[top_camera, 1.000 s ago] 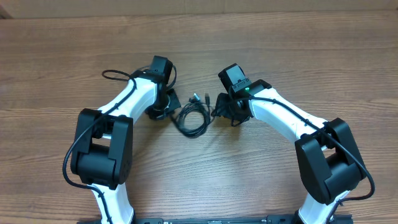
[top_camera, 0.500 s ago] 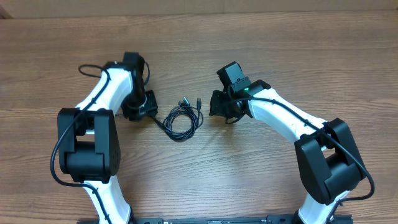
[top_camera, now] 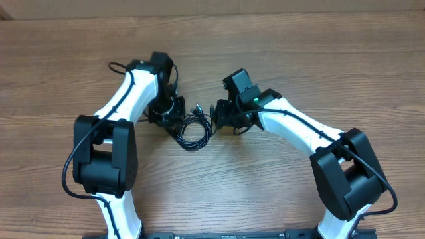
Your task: Untangle cables
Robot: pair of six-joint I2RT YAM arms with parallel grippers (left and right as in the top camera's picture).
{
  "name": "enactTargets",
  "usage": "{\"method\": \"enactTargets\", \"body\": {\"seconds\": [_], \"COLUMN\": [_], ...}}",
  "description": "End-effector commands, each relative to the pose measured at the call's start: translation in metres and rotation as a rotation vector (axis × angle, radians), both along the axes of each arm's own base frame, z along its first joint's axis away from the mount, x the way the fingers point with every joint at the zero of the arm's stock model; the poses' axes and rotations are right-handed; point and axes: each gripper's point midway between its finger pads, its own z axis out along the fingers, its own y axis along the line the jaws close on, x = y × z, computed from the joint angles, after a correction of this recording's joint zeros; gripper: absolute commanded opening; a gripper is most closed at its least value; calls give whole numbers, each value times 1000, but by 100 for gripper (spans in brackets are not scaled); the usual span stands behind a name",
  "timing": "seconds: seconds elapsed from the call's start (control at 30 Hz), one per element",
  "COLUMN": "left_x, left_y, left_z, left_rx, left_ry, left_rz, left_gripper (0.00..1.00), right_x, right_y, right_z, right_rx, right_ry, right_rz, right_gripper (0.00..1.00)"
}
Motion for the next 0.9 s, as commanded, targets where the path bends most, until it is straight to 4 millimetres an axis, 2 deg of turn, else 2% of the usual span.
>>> {"method": "enactTargets", "body": {"seconds": [0.0, 0.07, 0.17, 0.27, 0.37, 0.47, 0.6, 0.77, 0.83, 0.87], "left_x": [-13, -12, -11, -10, -7, -6, -9, -12, -12, -11], "left_y": [-13, -18, -23, -25, -2, 13, 28, 29, 28, 26], "left_z": [-18, -27, -34, -36, -41, -44, -47, -47, -48, -48], "left_rx": [-28, -33, -40, -37, 97, 186, 262, 268, 265, 253], "left_ry": [10, -16, -45, -78, -95, -98, -92, -80, -79, -81], "left_rz": [-54, -67, -102, -204, -231, -239, -247, -232, -213, -212], "left_gripper": [29, 32, 36, 33, 25, 25, 25, 25, 31, 34], "right_x": [6, 7, 8, 12, 14, 15, 15, 13, 12, 12], "right_y": [0, 4, 6, -3, -11, -22, -50, -60, -61, -60], "right_z": [8, 2, -17, -43, -50, -53, -58, -60, -60, -60], "right_rx": [-32, -34, -49, -117, -153, -209, -325, -340, -344, -342], "right_ry": [-60, -63, -44, -34, -31, -35, -21, 5, 10, 8], "right_rz": [1, 8, 10, -16, -31, -67, -180, -204, -210, -210], "right_gripper": [33, 33, 33, 18, 12, 7, 7, 7, 8, 15]}}
